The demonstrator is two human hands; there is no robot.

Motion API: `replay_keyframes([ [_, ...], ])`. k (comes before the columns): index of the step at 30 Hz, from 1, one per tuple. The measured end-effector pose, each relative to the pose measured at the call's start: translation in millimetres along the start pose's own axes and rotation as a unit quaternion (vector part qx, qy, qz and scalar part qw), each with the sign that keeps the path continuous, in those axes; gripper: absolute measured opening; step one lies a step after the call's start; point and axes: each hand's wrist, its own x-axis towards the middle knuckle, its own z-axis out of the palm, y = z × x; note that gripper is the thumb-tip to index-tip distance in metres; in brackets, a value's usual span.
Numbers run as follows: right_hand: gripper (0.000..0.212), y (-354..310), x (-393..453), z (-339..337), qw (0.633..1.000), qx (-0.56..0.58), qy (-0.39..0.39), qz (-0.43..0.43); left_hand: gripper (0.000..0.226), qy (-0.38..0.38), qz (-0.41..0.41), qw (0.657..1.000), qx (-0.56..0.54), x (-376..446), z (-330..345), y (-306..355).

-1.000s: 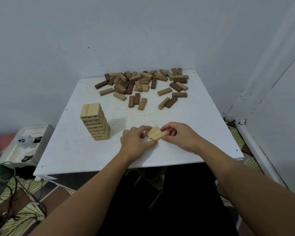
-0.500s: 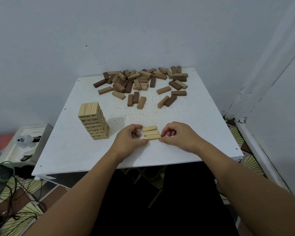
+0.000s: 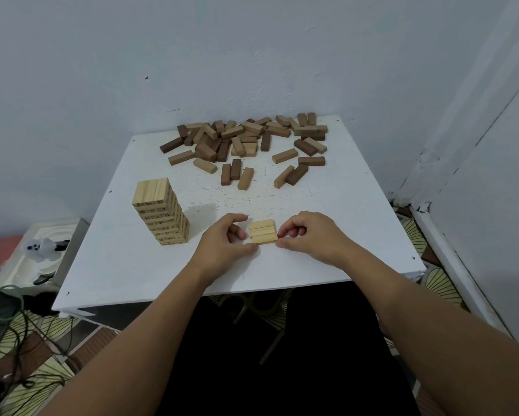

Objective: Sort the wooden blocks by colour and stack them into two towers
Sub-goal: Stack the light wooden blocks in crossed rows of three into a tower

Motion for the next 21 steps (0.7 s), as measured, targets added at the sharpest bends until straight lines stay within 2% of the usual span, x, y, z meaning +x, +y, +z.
replay_keyframes([
  [8, 0.015, -2.5, -0.1, 0.0, 1.000, 0.012, 0.003, 0.006, 0.057, 0.010, 0.005, 1.000, -0.007, -2.2, 0.3, -2.3],
  [13, 0.028, -2.1, 0.3, 0.2, 0.999, 0.037, 0.007, 0.022, 0.059, -0.011, -0.017, 1.000, -0.007, 1.5, -4.2, 4.2],
  [18, 0.022, -3.1, 0.5, 0.5, 0.999, 0.028, 0.003, 0.024, 0.047, -0.024, -0.026, 0.999, -0.005, 4.0, -6.5, 4.2],
  [21, 0.023, -2.7, 0.9, 0.9, 0.999, 0.027, 0.007, 0.024, 0.057, -0.017, -0.034, 0.999, 0.001, 3.8, -6.0, 5.9],
])
